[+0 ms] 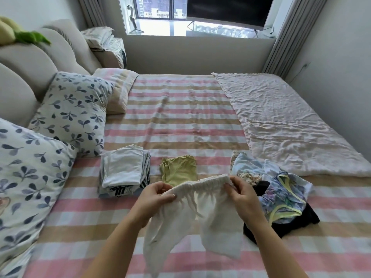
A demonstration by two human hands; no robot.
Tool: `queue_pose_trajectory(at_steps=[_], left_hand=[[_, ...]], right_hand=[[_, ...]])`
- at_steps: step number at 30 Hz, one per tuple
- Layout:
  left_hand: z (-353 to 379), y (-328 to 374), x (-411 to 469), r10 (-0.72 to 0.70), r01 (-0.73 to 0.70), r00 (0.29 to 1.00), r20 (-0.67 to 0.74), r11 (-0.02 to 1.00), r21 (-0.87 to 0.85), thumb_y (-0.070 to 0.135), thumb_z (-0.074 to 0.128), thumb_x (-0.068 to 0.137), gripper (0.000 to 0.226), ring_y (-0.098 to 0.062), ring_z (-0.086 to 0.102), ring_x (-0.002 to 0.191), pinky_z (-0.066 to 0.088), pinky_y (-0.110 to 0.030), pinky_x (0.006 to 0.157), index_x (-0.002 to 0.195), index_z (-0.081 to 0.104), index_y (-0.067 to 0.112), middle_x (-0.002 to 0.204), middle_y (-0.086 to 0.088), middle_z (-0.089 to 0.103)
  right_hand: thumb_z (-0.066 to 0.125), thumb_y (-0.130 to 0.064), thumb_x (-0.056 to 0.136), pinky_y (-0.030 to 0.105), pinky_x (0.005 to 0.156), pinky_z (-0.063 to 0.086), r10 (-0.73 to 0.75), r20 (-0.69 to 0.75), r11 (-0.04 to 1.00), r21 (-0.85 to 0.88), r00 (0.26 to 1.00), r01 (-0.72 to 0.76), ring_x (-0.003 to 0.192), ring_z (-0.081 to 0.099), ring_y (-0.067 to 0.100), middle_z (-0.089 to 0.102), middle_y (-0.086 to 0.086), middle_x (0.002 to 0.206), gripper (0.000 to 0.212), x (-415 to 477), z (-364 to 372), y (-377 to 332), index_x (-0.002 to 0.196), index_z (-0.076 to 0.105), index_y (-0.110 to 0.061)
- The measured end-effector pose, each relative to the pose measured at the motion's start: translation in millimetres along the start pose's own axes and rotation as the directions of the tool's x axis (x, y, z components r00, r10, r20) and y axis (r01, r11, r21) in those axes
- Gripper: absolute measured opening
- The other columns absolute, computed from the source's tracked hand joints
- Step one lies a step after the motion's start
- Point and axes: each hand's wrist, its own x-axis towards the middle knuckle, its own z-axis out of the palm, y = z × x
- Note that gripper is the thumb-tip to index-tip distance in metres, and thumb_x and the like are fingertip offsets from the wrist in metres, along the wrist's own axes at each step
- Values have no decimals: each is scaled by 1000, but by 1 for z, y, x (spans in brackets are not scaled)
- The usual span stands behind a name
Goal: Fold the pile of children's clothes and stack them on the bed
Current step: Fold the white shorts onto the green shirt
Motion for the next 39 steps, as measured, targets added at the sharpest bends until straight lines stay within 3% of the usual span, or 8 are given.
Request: queue_pose_trajectory(at_steps=[4,11,23,26,30,32,35,39], left_hand=[[39,3,-3,-74,28,991,-112,931,-364,-4,59,83,20,-23,61,79,49,-29,62,96,58,10,92,-13,64],[74,0,-8,-40,-55,972,-231,919,-391,5,62,83,27,-26,59,103,51,-47,90,105,56,19,108,-11,62],[87,-12,-8,-138,-105,956,-259,663,-741,-12,51,85,21,-18,65,76,55,-22,60,92,56,7,84,-9,65],[81,-18,-2,-39,-152,964,-263,732,-664,-12,61,78,22,-21,64,78,55,-26,66,87,59,8,81,-9,65],[47,-26,12,185,-304,874,-450,930,-208,9,80,68,44,-8,55,86,46,-19,75,102,55,22,96,7,56],[21,-28,23,233,-284,939,-254,940,-189,22,84,63,68,10,53,101,43,-9,80,121,50,26,116,18,53],[-7,-31,40,178,-124,968,179,953,-276,16,84,62,70,-5,56,114,45,-18,91,124,53,16,122,3,62],[-10,-31,62,142,-102,972,190,974,-202,3,72,72,32,-13,64,90,52,-21,77,102,64,9,95,-3,71]], right_hand=[[68,-10,82,14,61,47,-127,-76,984,-136,989,116,67,63,5,67,-5,75,17,-14,19,1,80,63,-26],[72,-14,79,31,63,53,-226,-104,965,-157,968,209,70,63,12,64,-2,74,8,-26,51,7,79,65,-11],[76,-37,67,15,80,47,-207,6,973,-104,978,206,95,59,2,61,-11,100,45,-26,60,10,105,59,-20],[74,-17,77,21,76,51,-172,-13,985,13,985,173,89,64,8,66,-7,95,27,-20,57,12,100,63,-21],[66,1,81,25,74,52,-84,78,973,223,993,64,84,67,13,71,1,89,22,-9,46,14,97,65,-14],[64,6,80,17,71,50,-75,143,964,262,987,35,81,66,7,72,-4,88,25,-4,42,15,96,64,-14],[62,9,80,15,71,49,-62,216,969,248,974,6,81,64,3,71,-8,87,27,6,39,19,96,64,-13],[61,6,83,23,74,50,-36,231,989,150,972,1,79,61,6,68,-4,84,25,28,44,29,93,64,-17]])
